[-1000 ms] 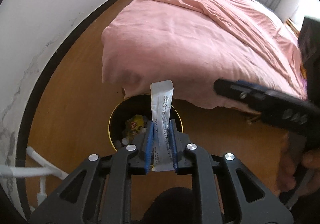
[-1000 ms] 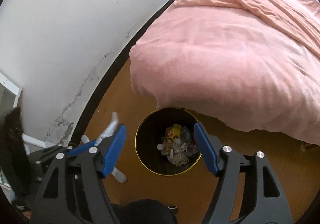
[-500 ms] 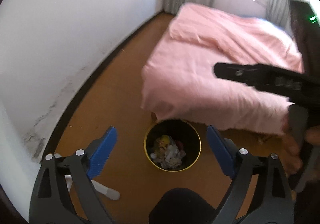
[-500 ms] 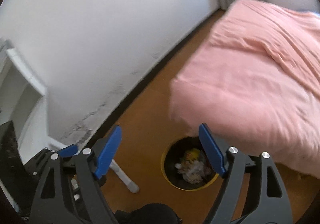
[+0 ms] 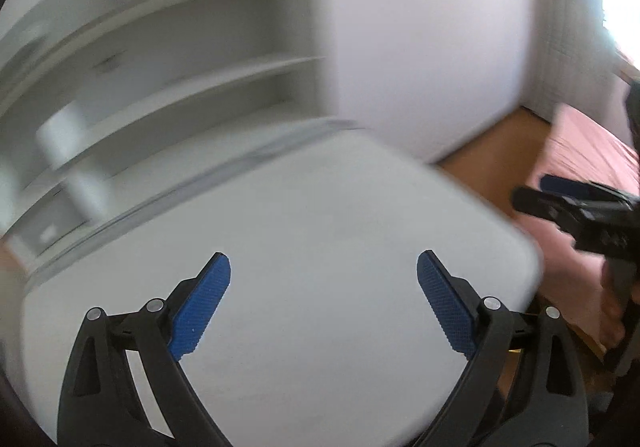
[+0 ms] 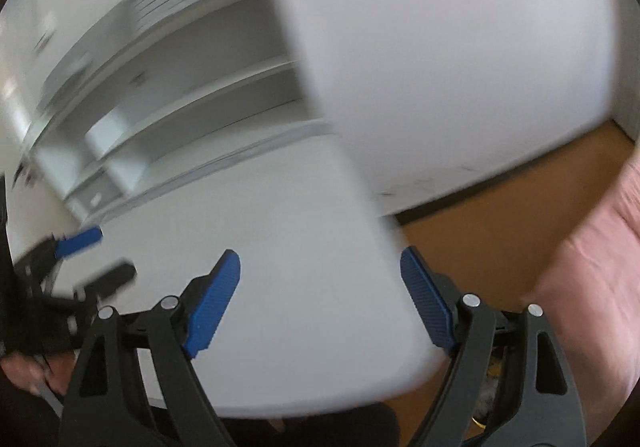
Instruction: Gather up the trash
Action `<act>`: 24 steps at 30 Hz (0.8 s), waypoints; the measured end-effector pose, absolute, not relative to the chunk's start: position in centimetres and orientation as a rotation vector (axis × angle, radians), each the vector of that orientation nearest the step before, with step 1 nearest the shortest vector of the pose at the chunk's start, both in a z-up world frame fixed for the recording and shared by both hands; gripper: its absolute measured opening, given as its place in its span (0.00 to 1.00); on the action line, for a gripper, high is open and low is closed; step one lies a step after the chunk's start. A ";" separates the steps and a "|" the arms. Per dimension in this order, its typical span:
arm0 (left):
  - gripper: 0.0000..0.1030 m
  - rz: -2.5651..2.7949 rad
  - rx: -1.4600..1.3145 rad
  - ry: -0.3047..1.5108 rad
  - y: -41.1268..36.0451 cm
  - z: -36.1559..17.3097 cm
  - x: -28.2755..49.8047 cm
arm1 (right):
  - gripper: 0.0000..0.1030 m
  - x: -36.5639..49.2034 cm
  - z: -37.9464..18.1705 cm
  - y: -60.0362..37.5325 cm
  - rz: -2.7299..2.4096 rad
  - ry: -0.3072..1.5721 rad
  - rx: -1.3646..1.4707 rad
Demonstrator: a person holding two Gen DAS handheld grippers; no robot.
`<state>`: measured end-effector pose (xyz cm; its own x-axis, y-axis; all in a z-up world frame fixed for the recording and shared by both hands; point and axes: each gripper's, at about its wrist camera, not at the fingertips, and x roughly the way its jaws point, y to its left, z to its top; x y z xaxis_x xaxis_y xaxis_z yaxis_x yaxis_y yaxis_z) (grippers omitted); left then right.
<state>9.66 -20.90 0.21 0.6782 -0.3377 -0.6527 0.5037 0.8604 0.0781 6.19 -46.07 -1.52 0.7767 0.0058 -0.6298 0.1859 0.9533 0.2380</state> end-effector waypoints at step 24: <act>0.89 -0.073 0.031 0.738 4.6 -1.7 7.9 | 0.77 14.7 -1.3 -24.3 0.213 0.719 0.051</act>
<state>7.94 4.61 -1.68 0.7372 -0.0554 -0.6734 0.0772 0.9970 0.0025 14.69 -24.31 -1.27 0.7315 0.2112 -0.6483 -0.1764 0.9771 0.1193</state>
